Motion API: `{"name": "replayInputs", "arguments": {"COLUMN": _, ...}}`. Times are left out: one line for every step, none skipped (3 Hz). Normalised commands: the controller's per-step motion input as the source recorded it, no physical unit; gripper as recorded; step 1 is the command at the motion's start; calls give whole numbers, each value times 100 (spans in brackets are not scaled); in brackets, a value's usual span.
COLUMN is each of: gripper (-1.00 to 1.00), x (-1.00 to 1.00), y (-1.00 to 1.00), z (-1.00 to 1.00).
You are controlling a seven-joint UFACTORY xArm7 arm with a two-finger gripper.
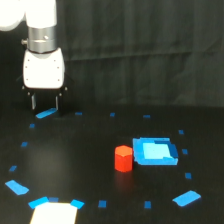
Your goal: Pick up the red object from the table
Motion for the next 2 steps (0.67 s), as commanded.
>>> {"name": "replayInputs", "arguments": {"gripper": 100, "x": -23, "y": -80, "z": -21}}
{"name": "replayInputs", "arguments": {"gripper": 100, "x": -100, "y": -72, "z": -67}}
